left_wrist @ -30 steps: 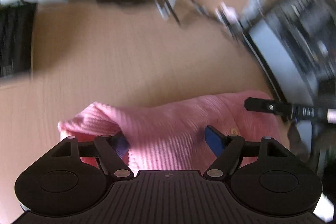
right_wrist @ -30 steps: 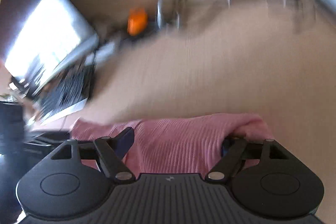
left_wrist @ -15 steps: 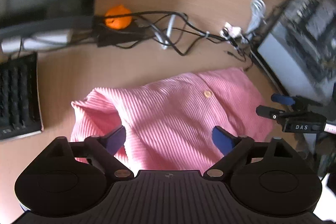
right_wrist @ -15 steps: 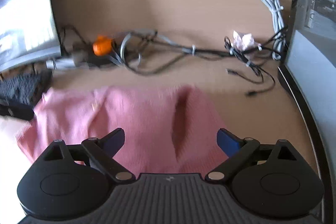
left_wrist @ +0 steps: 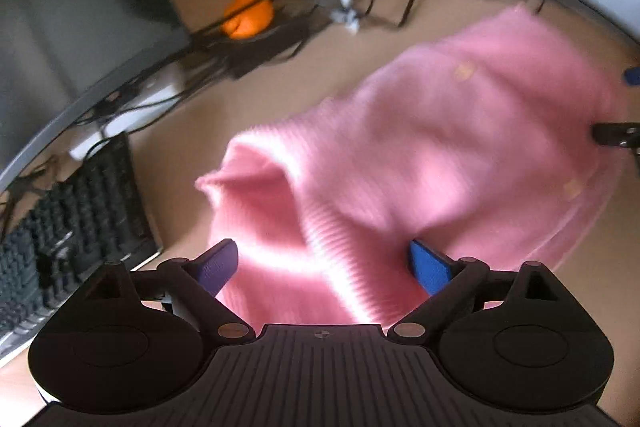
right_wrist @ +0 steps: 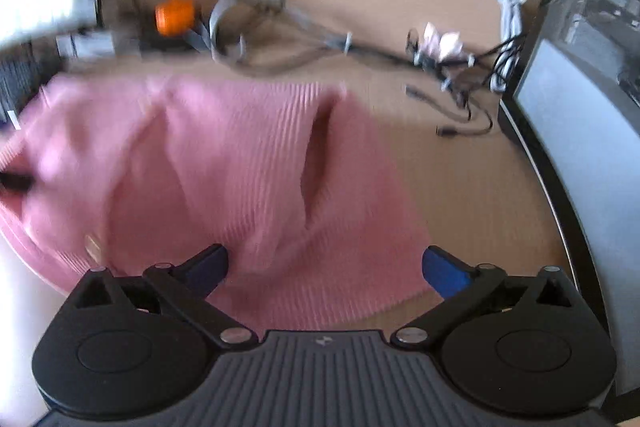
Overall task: Fold clothes
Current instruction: 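Release the folded dress and open both grippers above it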
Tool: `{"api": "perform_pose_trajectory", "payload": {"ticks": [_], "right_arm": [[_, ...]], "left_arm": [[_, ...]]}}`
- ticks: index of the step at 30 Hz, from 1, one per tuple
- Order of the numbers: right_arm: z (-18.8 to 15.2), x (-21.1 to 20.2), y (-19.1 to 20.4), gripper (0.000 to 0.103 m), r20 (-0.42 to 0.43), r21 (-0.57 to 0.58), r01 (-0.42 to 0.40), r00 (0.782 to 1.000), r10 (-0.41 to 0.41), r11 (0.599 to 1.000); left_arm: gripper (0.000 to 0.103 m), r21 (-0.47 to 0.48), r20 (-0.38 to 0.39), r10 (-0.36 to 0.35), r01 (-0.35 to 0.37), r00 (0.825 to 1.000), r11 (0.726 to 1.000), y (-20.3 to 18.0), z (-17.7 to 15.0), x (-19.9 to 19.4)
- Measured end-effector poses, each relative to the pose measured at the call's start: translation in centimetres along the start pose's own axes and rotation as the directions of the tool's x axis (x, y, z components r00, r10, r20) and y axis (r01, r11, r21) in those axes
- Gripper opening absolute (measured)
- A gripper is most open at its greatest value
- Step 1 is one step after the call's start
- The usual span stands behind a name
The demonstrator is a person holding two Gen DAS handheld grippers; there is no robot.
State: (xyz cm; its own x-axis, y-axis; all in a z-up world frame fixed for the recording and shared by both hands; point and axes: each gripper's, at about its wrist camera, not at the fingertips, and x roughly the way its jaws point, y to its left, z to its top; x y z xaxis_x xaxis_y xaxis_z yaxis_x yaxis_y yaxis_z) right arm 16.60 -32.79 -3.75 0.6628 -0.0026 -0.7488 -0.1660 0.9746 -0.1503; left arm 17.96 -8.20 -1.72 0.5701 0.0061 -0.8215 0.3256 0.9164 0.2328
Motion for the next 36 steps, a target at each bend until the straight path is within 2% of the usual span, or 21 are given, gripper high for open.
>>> {"api": "perform_pose_trajectory", "payload": {"ticks": [3, 7, 9, 12, 15, 17, 18, 20, 22, 24, 25, 26, 28, 30, 33, 34, 35, 36], "right_arm": [[0.0, -1.0, 0.2, 0.103, -0.004, -0.024, -0.032, 0.999, 0.032, 0.999], [1.0, -3.6, -1.0, 0.103, 0.087, 0.031, -0.101, 0.991, 0.098, 0.994], [2.0, -3.9, -1.4, 0.103, 0.135, 0.061, -0.090, 0.988, 0.081, 0.994], [3.2, -2.3, -1.4, 0.103, 0.156, 0.088, -0.044, 0.987, 0.030, 0.995], [3.5, 0.2, -1.6, 0.103, 0.136, 0.199, -0.079, 0.989, 0.053, 0.977], [3.2, 1.8, -1.6, 0.103, 0.111, 0.253, -0.092, 0.992, 0.066, 0.963], [3.0, 2.5, -1.4, 0.103, 0.092, 0.262, -0.083, 0.994, 0.061, 0.962], [2.6, 3.3, -1.0, 0.103, 0.058, 0.281, -0.067, 0.997, 0.053, 0.957], [2.3, 3.3, -0.6, 0.103, 0.034, 0.309, -0.088, 0.996, 0.081, 0.947], [2.2, 3.1, 0.3, 0.103, 0.011, 0.287, -0.111, 0.994, 0.113, 0.951], [2.1, 2.9, 0.7, 0.103, 0.009, 0.274, -0.115, 0.993, 0.117, 0.955], [2.0, 2.7, 1.2, 0.103, 0.012, 0.262, -0.110, 0.994, 0.110, 0.959], [1.8, 2.4, 1.7, 0.103, 0.014, 0.281, -0.091, 0.996, 0.091, 0.955], [1.6, 2.3, 1.7, 0.103, 0.014, 0.320, -0.083, 0.996, 0.083, 0.944], [1.9, 2.4, 1.3, 0.103, -0.002, 0.318, -0.104, 0.994, 0.110, 0.942], [2.1, 2.4, 0.9, 0.103, -0.016, 0.316, -0.119, 0.991, 0.131, 0.941], [2.3, 2.1, 0.5, 0.103, -0.016, 0.320, -0.121, 0.991, 0.133, 0.940], [2.5, 1.7, 0.1, 0.103, -0.010, 0.326, -0.117, 0.992, 0.127, 0.938]], "left_arm": [[0.097, -0.046, -0.003, -0.019, 0.019, 1.000, 0.999, 1.6, -0.7, -0.3], [0.096, -0.128, 0.057, -0.135, 0.141, 0.989, 0.982, 3.8, -0.7, -2.1], [0.096, -0.215, 0.106, -0.247, 0.265, 0.963, 0.940, 5.0, -0.6, -2.6], [0.096, -0.306, 0.140, -0.320, 0.348, 0.937, 0.886, 5.2, -0.2, -1.6], [0.095, -0.326, 0.144, -0.337, 0.366, 0.930, 0.871, 4.3, 0.1, 0.0], [0.085, -0.340, 0.131, -0.360, 0.383, 0.924, 0.859, 3.7, 0.2, 1.3], [0.079, -0.349, 0.126, -0.369, 0.390, 0.921, 0.853, 3.5, 0.2, 1.9], [0.075, -0.376, 0.122, -0.373, 0.390, 0.920, 0.840, 3.4, 0.0, 2.3], [0.066, -0.409, 0.141, -0.372, 0.396, 0.917, 0.822, 4.1, -0.1, 2.0], [0.066, -0.444, 0.174, -0.363, 0.402, 0.915, 0.801, 5.3, -0.2, 1.3], [0.066, -0.458, 0.188, -0.334, 0.384, 0.923, 0.802, 6.0, -0.1, 0.7], [0.066, -0.462, 0.193, -0.286, 0.344, 0.939, 0.818, 6.4, 0.1, 0.1], [0.073, -0.433, 0.194, -0.171, 0.241, 0.966, 0.869, 6.5, 0.6, -1.0], [0.077, -0.386, 0.211, -0.125, 0.200, 0.969, 0.901, 6.0, 1.1, -1.7], [0.084, -0.365, 0.259, -0.244, 0.328, 0.935, 0.871, 5.0, 1.2, -1.6], [0.084, -0.356, 0.257, -0.271, 0.351, 0.928, 0.866, 4.5, 1.3, -1.3], [0.084, -0.338, 0.242, -0.274, 0.346, 0.931, 0.875, 3.7, 1.4, -0.9], [0.085, -0.307, 0.218, -0.253, 0.312, 0.943, 0.899, 2.8, 1.4, -0.5]]}}
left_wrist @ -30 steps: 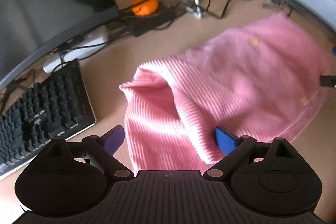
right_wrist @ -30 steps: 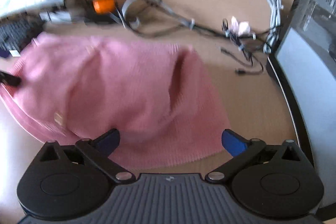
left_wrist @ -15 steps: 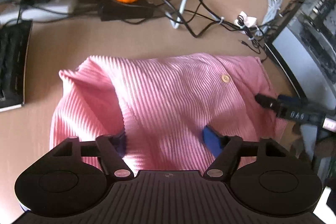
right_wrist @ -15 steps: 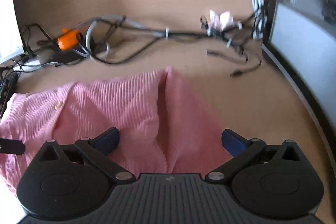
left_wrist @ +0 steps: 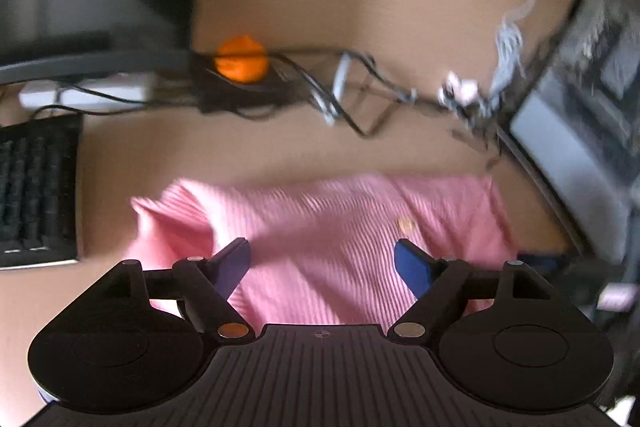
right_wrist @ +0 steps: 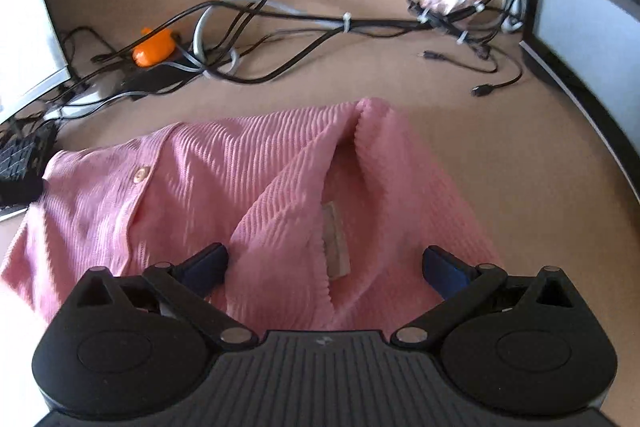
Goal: Fold clothes
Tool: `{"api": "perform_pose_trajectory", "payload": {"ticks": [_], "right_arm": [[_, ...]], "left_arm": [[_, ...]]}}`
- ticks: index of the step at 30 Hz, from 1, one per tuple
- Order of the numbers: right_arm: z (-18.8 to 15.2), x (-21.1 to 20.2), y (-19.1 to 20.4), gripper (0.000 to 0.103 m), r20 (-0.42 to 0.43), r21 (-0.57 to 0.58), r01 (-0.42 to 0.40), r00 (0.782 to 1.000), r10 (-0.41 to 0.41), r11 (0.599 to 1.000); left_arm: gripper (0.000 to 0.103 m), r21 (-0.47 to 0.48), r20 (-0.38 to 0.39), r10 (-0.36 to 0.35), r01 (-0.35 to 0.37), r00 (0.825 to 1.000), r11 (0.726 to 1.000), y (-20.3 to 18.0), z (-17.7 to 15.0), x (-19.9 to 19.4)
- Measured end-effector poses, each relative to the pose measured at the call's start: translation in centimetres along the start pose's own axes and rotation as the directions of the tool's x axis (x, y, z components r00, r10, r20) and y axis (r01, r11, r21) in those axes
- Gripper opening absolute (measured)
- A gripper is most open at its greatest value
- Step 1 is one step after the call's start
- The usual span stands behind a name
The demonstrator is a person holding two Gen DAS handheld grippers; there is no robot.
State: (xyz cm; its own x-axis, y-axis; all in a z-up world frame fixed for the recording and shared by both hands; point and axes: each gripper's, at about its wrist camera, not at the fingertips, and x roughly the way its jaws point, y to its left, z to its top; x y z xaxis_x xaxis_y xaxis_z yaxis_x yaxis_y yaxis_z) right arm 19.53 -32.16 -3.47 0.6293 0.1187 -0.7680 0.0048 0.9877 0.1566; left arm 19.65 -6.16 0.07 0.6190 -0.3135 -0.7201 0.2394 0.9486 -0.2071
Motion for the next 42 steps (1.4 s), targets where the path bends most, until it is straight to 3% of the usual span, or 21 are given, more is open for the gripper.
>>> {"api": "perform_pose_trajectory", "payload": {"ticks": [1, 3, 5, 9, 12, 16, 18, 24, 27, 31, 34, 39, 42], "right_arm": [[0.3, -0.5, -0.3, 0.103, 0.007, 0.007, 0.004, 1.000, -0.004, 1.000], [0.4, -2.1, -0.5, 0.103, 0.094, 0.001, 0.087, 0.992, -0.087, 0.996], [0.1, -2.4, -0.2, 0.103, 0.123, -0.050, 0.160, 0.981, -0.153, 0.986], [-1.5, 0.0, 0.0, 0.103, 0.061, -0.113, 0.229, 0.973, -0.223, 0.967], [-1.7, 0.1, -0.1, 0.103, 0.066, -0.062, 0.236, 0.970, -0.232, 0.970], [-1.3, -0.4, 1.1, 0.103, 0.081, -0.125, 0.292, 0.955, -0.284, 0.948], [-0.8, -1.4, 1.7, 0.103, 0.130, -0.136, 0.318, 0.945, -0.302, 0.938], [2.1, -2.5, 2.6, 0.103, 0.212, -0.084, 0.199, 0.961, -0.178, 0.976], [3.0, -0.8, 2.9, 0.103, 0.182, -0.078, 0.157, 0.973, -0.141, 0.984], [2.2, 3.3, 3.2, 0.103, 0.050, -0.117, 0.167, 0.986, -0.162, 0.979], [1.6, 3.9, 3.1, 0.103, 0.053, -0.112, 0.160, 0.986, -0.155, 0.981], [1.5, 3.9, 3.2, 0.103, 0.062, -0.146, 0.157, 0.987, -0.150, 0.977], [1.4, 4.0, 3.1, 0.103, 0.077, -0.127, 0.161, 0.985, -0.152, 0.979]], "left_arm": [[0.085, 0.042, -0.015, 0.031, -0.030, 0.999, 0.999, -0.7, -0.4, 0.6], [0.087, 0.121, -0.039, 0.089, -0.084, 0.995, 0.989, -2.0, -1.1, 1.7], [0.094, 0.146, -0.046, 0.098, -0.091, 0.994, 0.985, -2.4, -1.7, 2.2], [0.094, 0.146, -0.051, 0.106, -0.097, 0.993, 0.985, -2.3, -2.5, 2.2], [0.094, 0.136, -0.055, 0.098, -0.090, 0.994, 0.987, -1.9, -2.8, 2.1], [0.095, 0.128, -0.058, 0.091, -0.083, 0.994, 0.988, -1.5, -3.1, 1.8], [0.095, 0.123, -0.059, 0.086, -0.078, 0.995, 0.989, -1.4, -3.2, 1.7], [0.095, 0.115, -0.060, 0.079, -0.072, 0.995, 0.991, -1.2, -3.2, 1.7], [0.095, 0.109, -0.060, 0.077, -0.070, 0.995, 0.992, -1.1, -3.2, 1.7], [0.096, 0.100, -0.062, 0.073, -0.066, 0.995, 0.993, -1.0, -3.2, 1.7], [0.096, 0.088, -0.056, 0.067, -0.061, 0.996, 0.994, -0.8, -3.3, 1.4], [0.095, -0.052, 0.041, -0.086, 0.088, 0.995, 0.995, 1.8, -2.9, -1.5], [0.095, -0.134, 0.082, -0.085, 0.096, 0.993, 0.986, 4.0, -2.2, -1.9]]}}
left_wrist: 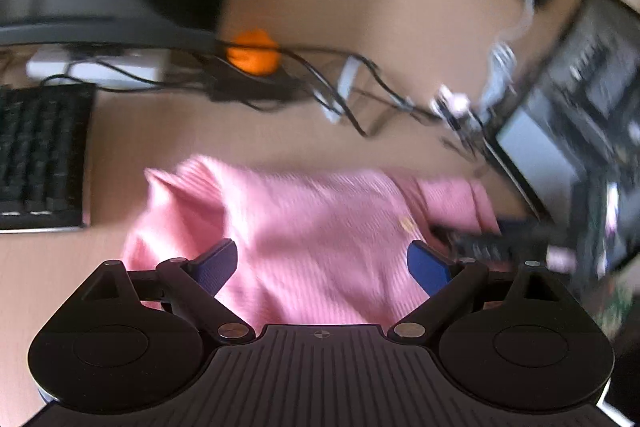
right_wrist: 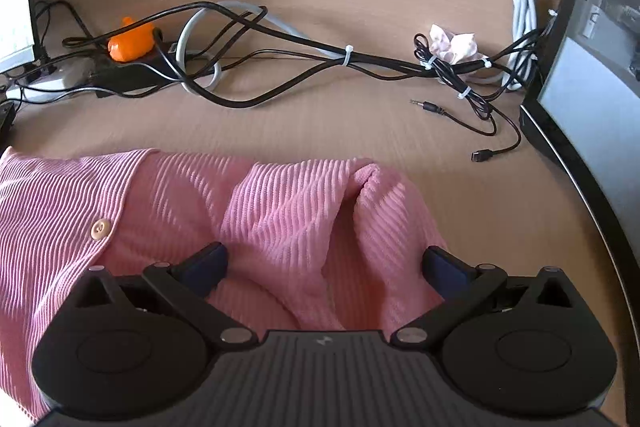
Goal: Fold clothes
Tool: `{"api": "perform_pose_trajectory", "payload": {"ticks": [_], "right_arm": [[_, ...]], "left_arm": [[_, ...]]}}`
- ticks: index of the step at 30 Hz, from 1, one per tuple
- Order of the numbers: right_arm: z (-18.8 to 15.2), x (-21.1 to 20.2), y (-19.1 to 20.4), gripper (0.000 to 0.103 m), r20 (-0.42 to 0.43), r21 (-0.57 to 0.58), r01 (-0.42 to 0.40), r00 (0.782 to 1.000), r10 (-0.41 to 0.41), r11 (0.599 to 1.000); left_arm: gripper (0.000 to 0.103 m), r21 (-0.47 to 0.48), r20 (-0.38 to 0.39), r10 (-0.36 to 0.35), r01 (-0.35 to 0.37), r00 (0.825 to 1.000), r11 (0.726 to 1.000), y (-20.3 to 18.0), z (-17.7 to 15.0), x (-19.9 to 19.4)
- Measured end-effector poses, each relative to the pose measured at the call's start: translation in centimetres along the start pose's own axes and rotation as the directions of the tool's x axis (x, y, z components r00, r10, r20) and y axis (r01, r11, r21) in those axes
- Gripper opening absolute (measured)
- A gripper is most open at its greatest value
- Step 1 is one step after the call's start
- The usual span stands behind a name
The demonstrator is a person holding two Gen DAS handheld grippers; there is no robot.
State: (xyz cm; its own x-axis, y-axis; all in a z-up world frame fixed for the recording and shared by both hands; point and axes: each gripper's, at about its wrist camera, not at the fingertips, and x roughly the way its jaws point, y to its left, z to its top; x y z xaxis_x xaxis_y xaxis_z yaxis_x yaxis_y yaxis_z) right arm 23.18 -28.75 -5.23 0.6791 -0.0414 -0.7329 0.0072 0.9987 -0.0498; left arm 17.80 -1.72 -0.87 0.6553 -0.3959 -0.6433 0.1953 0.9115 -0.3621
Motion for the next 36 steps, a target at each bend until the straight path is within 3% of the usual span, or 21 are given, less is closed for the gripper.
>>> {"api": "perform_pose_trajectory", "payload": {"ticks": [3, 8, 12, 14, 17, 19, 22, 25, 28, 32, 36], "right_arm": [[0.0, -0.1, -0.2, 0.103, 0.005, 0.023, -0.004, 1.000, 0.004, 1.000], [-0.1, -0.2, -0.5, 0.103, 0.001, 0.049, -0.014, 1.000, 0.014, 0.999], [-0.5, -0.3, -0.3, 0.103, 0.019, 0.052, -0.002, 1.000, 0.001, 0.999], [-0.6, -0.4, -0.3, 0.103, 0.029, 0.051, -0.003, 1.000, 0.001, 0.999], [-0.7, -0.4, -0.4, 0.103, 0.034, 0.063, -0.007, 0.999, 0.005, 0.998], [-0.7, -0.5, -0.3, 0.103, 0.036, 0.064, -0.005, 0.999, 0.003, 0.998], [-0.8, -0.5, -0.4, 0.103, 0.038, 0.079, -0.008, 0.999, 0.006, 0.997], [-0.7, -0.4, -0.7, 0.103, 0.028, 0.095, -0.024, 0.999, 0.022, 0.995], [-0.7, -0.4, -0.8, 0.103, 0.027, 0.098, -0.036, 0.999, 0.034, 0.994], [-1.2, -0.7, -0.8, 0.103, 0.059, 0.096, -0.044, 0.998, 0.038, 0.994], [-1.5, -0.8, -1.0, 0.103, 0.082, 0.083, -0.064, 0.995, 0.057, 0.994]], "left_arm": [[0.095, -0.011, -0.032, 0.041, -0.041, 0.999, 0.999, 1.1, 0.9, 1.8], [0.095, -0.008, -0.119, -0.014, 0.013, 0.993, 1.000, 1.0, 1.9, 5.3], [0.095, -0.042, -0.063, -0.109, 0.107, 0.992, 0.993, 0.4, 3.7, 4.9], [0.095, -0.061, 0.034, -0.131, 0.133, 0.991, 0.989, 0.7, 5.3, 3.1], [0.095, -0.009, 0.096, -0.045, 0.046, 0.994, 0.999, 1.0, 7.2, 0.9], [0.095, 0.029, 0.101, -0.035, 0.032, 0.994, 0.999, 1.0, 7.5, -0.1], [0.096, 0.060, 0.056, -0.119, 0.115, 0.991, 0.992, 0.4, 6.7, 0.0], [0.096, 0.069, -0.042, -0.187, 0.189, 0.981, 0.979, -0.6, 4.9, 2.4], [0.096, 0.065, -0.138, -0.144, 0.154, 0.980, 0.986, -1.3, 3.1, 5.5], [0.097, 0.083, -0.143, -0.105, 0.118, 0.984, 0.990, -2.1, 2.4, 6.1], [0.097, 0.041, -0.159, -0.078, 0.086, 0.984, 0.995, -2.3, 2.7, 5.9]]}}
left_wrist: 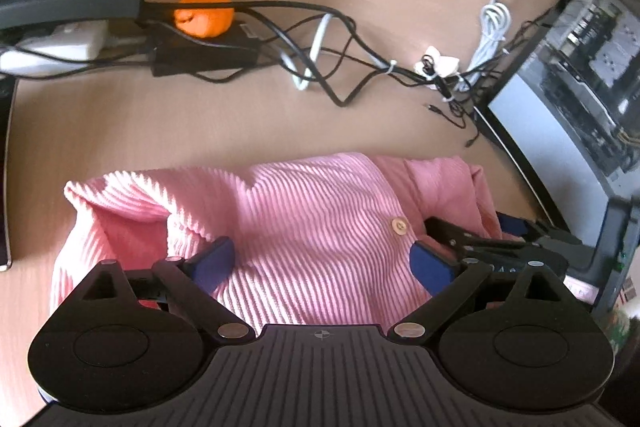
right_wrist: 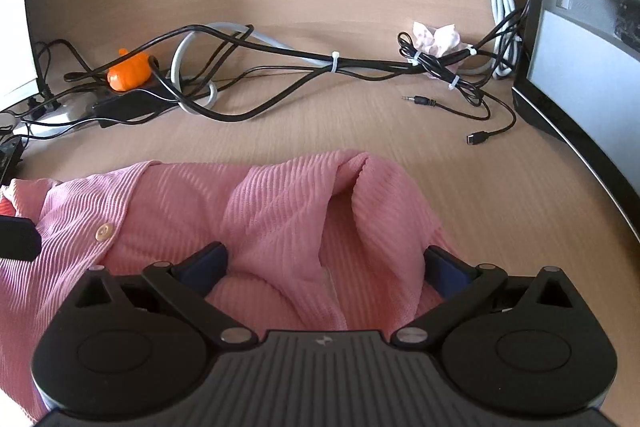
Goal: Fold clothes
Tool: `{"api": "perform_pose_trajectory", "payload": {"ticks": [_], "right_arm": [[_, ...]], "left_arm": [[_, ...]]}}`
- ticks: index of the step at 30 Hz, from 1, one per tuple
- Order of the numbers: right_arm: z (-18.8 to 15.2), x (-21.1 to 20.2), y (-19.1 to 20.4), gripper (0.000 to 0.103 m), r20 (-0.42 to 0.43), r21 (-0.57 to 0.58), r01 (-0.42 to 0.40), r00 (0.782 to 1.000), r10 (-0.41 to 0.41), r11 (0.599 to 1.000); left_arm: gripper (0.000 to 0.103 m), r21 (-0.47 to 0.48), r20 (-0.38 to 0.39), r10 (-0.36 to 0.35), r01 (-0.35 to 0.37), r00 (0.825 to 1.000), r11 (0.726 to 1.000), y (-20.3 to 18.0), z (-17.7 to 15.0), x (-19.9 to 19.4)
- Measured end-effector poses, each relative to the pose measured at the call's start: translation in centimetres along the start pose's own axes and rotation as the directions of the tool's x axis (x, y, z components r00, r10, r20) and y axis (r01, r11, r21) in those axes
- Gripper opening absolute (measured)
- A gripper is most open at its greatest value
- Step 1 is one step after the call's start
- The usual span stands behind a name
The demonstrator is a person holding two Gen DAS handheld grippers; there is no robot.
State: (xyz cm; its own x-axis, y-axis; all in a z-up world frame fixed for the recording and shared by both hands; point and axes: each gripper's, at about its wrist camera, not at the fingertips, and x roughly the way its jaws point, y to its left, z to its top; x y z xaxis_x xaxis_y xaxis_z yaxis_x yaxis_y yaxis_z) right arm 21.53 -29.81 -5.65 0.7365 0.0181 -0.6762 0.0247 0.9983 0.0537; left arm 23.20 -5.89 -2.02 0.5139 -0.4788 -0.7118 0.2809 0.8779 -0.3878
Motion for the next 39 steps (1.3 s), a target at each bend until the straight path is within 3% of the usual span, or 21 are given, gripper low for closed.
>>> {"api": "perform_pose_trajectory", "payload": {"ticks": [7, 11, 14, 27, 35, 39], "right_arm": [[0.2, 0.3, -0.2, 0.103, 0.008, -0.026, -0.030, 0.999, 0.031, 0.999], [0.0, 0.2, -0.2, 0.103, 0.016, -0.016, -0.027, 0.999, 0.028, 0.999], [0.0, 0.1, -0.1, 0.103, 0.019, -0.010, -0.020, 1.000, 0.020, 1.000], [-0.1, 0.0, -0.4, 0.103, 0.019, -0.023, -0.054, 0.998, 0.054, 0.998], [0.2, 0.5, -1.5, 0.103, 0.010, -0.087, -0.147, 0.989, 0.149, 0.985], [0.1, 0.6, -1.2, 0.103, 0.011, -0.091, -0.135, 0.991, 0.137, 0.987]], "left_arm": [[0.098, 0.003, -0.029, 0.036, -0.036, 0.999, 0.999, -0.2, 0.1, 0.0], [0.098, 0.028, -0.023, -0.030, 0.031, 0.999, 0.999, 0.8, -0.5, -0.3], [0.098, 0.042, -0.040, -0.038, 0.040, 0.998, 0.998, 0.7, -0.3, -0.1], [0.100, 0.047, -0.016, 0.040, -0.039, 0.999, 0.998, -0.9, -1.0, 0.3], [0.100, 0.067, -0.072, 0.003, 0.002, 0.997, 0.998, -0.6, -0.7, 0.4], [0.103, 0.087, -0.110, -0.025, 0.034, 0.994, 0.996, -0.6, -0.3, 0.8]]}}
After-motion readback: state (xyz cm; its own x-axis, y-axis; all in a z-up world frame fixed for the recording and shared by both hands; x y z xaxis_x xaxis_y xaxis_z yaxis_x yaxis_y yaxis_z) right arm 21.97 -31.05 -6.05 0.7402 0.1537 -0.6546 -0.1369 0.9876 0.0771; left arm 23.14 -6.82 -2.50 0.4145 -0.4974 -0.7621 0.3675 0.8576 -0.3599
